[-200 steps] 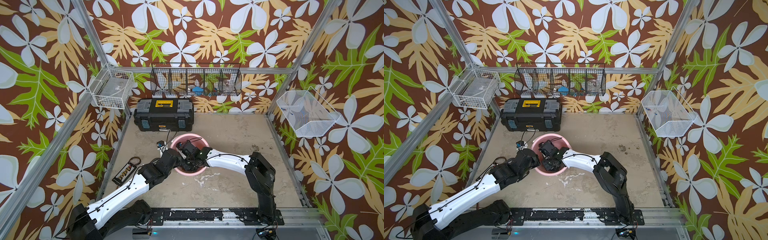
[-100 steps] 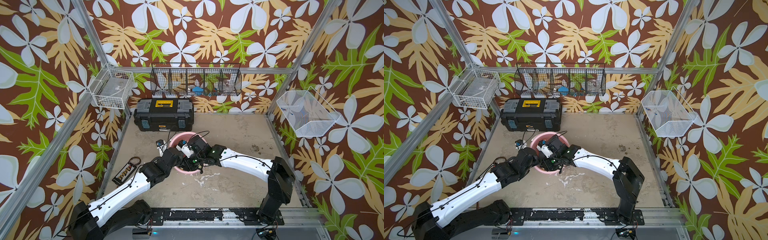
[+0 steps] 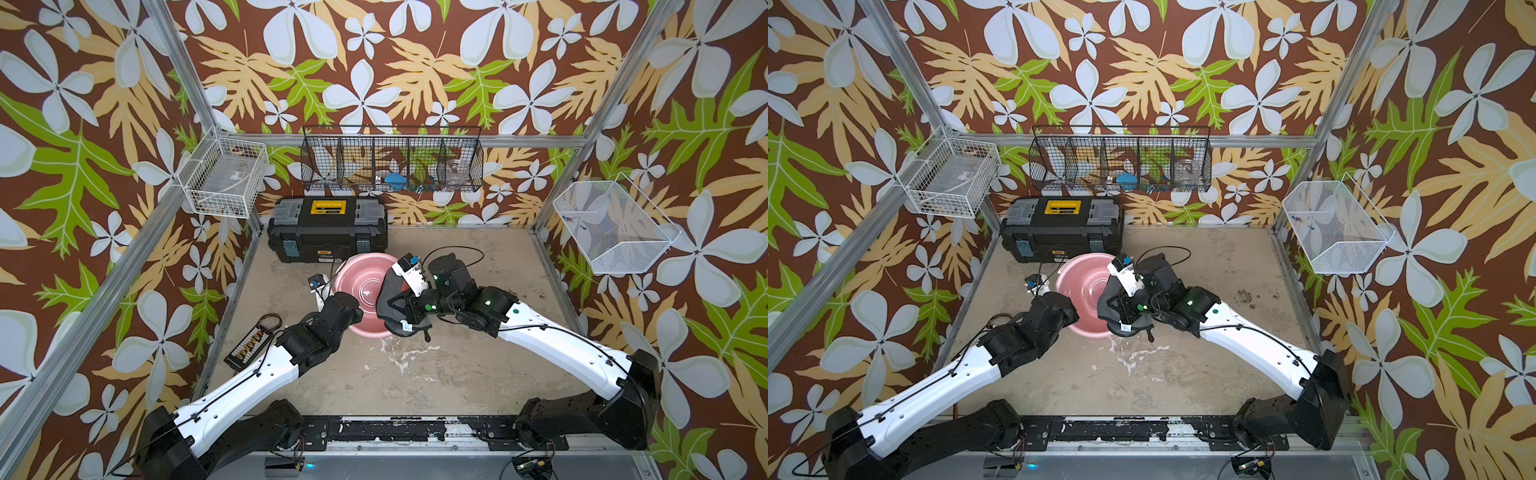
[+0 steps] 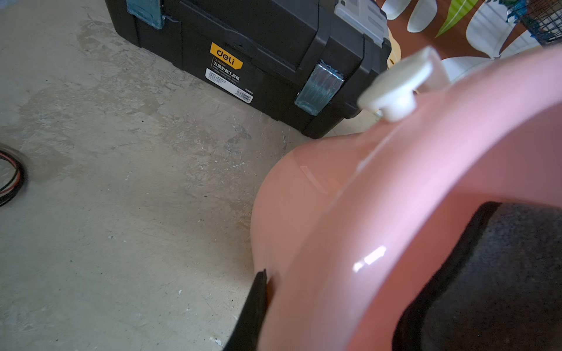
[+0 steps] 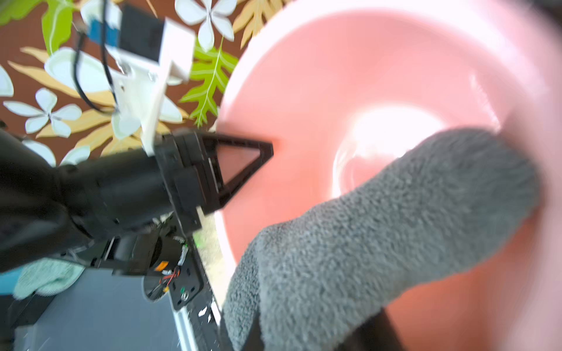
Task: Wipe the inside of the bucket with a cloth
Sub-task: Wipe the dirt from the inside of the bucket.
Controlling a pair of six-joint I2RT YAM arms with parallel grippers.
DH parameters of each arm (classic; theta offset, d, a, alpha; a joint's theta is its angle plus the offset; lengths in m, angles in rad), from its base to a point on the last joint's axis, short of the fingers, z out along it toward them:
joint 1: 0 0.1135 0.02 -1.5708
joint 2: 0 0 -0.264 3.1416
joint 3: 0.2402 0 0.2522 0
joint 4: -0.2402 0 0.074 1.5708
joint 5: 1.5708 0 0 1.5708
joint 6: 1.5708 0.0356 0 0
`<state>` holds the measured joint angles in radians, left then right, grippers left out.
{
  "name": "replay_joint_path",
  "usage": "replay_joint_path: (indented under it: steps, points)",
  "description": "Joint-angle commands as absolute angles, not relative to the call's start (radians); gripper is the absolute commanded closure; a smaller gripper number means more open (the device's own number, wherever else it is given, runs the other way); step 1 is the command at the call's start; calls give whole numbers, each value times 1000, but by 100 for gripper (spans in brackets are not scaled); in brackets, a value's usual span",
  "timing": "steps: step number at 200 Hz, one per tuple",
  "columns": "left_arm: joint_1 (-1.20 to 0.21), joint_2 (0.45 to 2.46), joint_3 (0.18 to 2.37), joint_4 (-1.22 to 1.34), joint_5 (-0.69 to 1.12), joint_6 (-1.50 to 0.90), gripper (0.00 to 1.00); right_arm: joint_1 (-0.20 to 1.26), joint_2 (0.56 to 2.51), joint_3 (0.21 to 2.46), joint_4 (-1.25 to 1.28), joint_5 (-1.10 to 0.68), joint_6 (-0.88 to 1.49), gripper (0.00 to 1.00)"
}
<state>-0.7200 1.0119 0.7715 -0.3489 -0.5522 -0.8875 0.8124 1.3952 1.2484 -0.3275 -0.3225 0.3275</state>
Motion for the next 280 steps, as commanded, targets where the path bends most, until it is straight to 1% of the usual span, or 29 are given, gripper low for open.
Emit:
replay_joint_path:
  steps: [1, 38, 75, 93, 108, 134, 154, 195, 223, 266, 280]
  points:
    - [-717, 1018, 765, -269, -550, -878, 100, 812, 1403, 1286, -328, -206, 301, 100]
    - [-717, 1030, 758, -250, -536, -862, 100, 811, 1481, 1398, -316, -159, 314, 100]
    - [-718, 1045, 755, -240, -519, -866, 100, 815, 1530, 1462, -248, -176, 384, 100]
    - [-718, 1033, 759, -243, -521, -879, 100, 825, 1550, 1459, -279, -88, 379, 100]
    - [-717, 1031, 766, -247, -519, -889, 100, 833, 1555, 1402, -239, -57, 383, 100]
    - [-717, 1062, 808, -273, -492, -905, 100, 932, 1608, 1369, -241, 126, 327, 100]
    - [-718, 1072, 831, -289, -477, -923, 100, 973, 1664, 1374, -260, 239, 308, 100]
    - [-718, 1057, 852, -319, -481, -932, 100, 977, 1763, 1402, -302, 396, 235, 100]
    - [-717, 1048, 850, -326, -473, -942, 100, 977, 1826, 1446, -327, 456, 211, 100]
    - [-718, 1088, 855, -370, -485, -947, 100, 975, 1929, 1516, -378, 571, 197, 100]
    - [-718, 1109, 860, -401, -504, -955, 100, 976, 1954, 1524, -394, 641, 204, 100]
